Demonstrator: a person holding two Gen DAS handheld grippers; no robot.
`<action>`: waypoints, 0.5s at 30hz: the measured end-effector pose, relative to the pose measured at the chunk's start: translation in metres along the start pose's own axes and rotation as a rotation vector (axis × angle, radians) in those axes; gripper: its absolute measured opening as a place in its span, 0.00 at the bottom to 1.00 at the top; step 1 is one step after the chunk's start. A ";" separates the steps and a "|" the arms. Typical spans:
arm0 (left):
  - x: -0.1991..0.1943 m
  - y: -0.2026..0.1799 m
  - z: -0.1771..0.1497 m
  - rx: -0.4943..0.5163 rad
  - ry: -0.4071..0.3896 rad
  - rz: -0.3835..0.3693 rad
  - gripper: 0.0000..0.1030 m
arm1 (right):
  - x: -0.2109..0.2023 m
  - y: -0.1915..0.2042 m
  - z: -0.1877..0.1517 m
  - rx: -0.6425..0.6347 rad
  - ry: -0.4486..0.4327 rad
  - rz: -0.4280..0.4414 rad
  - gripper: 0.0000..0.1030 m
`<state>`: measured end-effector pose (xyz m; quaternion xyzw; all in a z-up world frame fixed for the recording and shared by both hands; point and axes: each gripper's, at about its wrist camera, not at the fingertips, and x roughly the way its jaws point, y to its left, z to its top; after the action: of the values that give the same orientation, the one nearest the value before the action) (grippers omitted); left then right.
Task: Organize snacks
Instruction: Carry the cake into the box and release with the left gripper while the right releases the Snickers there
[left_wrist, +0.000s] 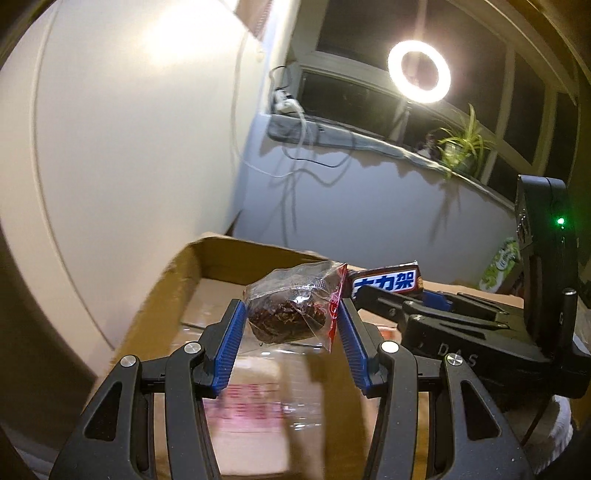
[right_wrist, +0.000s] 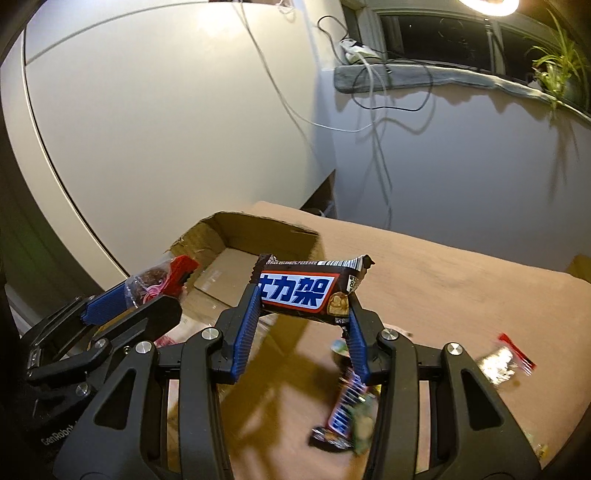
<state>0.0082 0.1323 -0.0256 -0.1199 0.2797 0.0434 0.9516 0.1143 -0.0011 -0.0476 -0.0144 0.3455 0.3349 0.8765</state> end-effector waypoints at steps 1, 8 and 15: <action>0.000 0.006 0.000 -0.008 0.001 0.007 0.49 | 0.003 0.002 0.001 -0.002 0.002 0.002 0.44; -0.001 0.025 -0.001 -0.037 0.008 0.039 0.49 | 0.035 0.020 0.009 -0.017 0.036 0.020 0.44; 0.000 0.038 -0.002 -0.068 0.015 0.064 0.53 | 0.052 0.033 0.010 -0.042 0.068 0.040 0.45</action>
<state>0.0015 0.1686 -0.0344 -0.1433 0.2887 0.0823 0.9430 0.1285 0.0572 -0.0655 -0.0372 0.3683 0.3586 0.8570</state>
